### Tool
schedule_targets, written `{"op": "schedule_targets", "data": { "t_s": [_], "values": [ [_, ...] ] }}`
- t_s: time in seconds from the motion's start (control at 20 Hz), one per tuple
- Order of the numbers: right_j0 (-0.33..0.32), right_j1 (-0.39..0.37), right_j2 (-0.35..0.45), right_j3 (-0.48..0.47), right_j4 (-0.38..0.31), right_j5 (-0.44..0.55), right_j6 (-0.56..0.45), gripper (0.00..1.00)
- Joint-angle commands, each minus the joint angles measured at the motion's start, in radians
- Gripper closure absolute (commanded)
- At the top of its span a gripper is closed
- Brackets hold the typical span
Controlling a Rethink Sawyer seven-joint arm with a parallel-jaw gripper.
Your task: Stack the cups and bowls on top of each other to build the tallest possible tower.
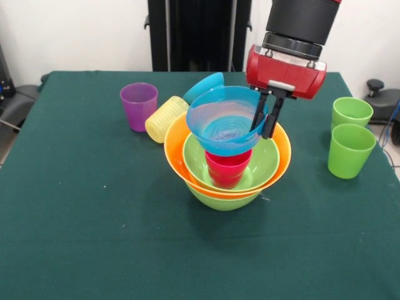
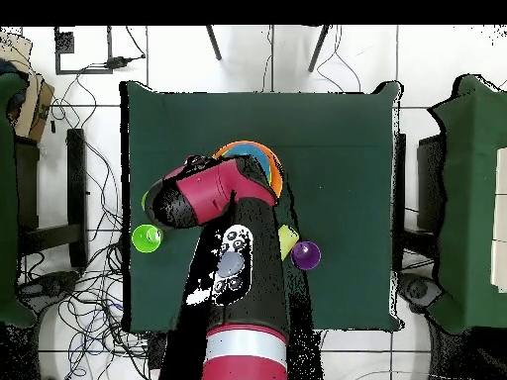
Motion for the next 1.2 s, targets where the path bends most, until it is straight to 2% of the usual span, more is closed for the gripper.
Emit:
{"op": "schedule_targets", "data": {
  "t_s": [0.05,1.2],
  "values": [
    [-0.011,0.03,0.072,-0.029,-0.088,-0.056,-0.091,0.0],
    [-0.015,0.017,0.069,-0.004,-0.082,-0.084,-0.078,0.0]
  ]
}}
